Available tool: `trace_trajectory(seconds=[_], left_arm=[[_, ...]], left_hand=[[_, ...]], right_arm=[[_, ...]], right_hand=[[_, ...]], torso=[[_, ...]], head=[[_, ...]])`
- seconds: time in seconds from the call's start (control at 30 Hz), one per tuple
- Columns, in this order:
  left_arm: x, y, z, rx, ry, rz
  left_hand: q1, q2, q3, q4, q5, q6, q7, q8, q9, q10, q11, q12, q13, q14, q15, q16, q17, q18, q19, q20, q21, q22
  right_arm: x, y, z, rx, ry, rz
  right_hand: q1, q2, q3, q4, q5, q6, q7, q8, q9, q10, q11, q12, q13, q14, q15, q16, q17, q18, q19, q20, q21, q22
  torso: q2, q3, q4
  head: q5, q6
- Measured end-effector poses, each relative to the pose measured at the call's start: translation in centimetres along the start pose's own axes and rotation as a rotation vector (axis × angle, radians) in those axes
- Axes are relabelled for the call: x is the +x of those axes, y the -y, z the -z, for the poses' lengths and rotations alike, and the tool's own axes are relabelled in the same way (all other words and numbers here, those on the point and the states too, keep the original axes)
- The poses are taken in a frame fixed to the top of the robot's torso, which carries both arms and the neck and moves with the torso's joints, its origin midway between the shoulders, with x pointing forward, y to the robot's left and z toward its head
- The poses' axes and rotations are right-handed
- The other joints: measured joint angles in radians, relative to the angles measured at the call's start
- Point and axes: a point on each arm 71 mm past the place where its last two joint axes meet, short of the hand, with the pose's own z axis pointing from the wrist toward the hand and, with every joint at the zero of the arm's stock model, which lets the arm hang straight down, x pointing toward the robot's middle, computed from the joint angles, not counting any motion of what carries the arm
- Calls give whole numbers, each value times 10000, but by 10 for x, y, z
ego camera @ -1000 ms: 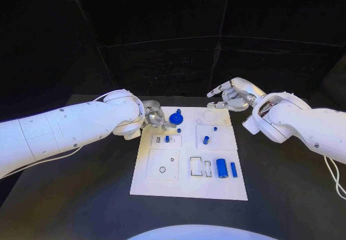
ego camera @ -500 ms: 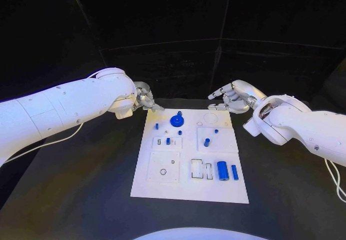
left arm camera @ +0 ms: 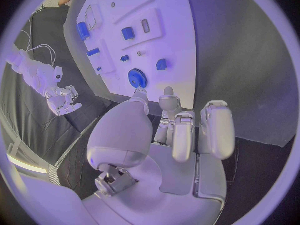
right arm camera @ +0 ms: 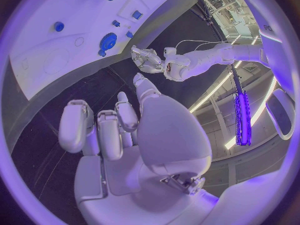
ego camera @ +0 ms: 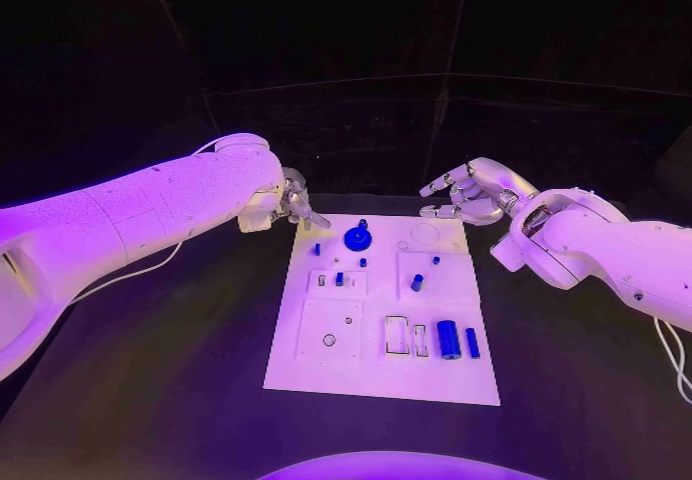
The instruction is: Assemble the parts on the task board
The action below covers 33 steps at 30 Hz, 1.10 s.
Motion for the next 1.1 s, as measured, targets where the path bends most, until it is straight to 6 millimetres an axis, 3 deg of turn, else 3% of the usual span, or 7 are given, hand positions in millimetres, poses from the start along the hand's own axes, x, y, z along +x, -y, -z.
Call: trace_trajectory(seconds=[0.4,1.1], left_arm=[[7,7,-11,-183,-453,-303],[21,2,-18,-425,-1084,-645]], left_hand=[[34,40,-67,-14,0,134,-35,42,-26,0,0,0,18,0,0,0,0,-1,0,0,37,0],[141,147,-149,-43,0,278,-108,124,-65,1,0,0,-4,-1,0,0,0,0,-1,-2,88,0]], right_arm=[[2,-2,-1,-52,-21,-20],[2,-2,-1,-57,-24,-26]], right_hand=[[0,0,-31,-24,0,0,0,0,0,0,0,-1,1,0,0,0,-1,0,0,0,-40,-13],[0,0,-31,-24,0,0,0,0,0,0,0,-1,2,0,0,0,-4,0,1,0,-40,-22]], torso=[[-4,11,-9],[-11,12,7]], head=[[2,-42],[-31,-83]])
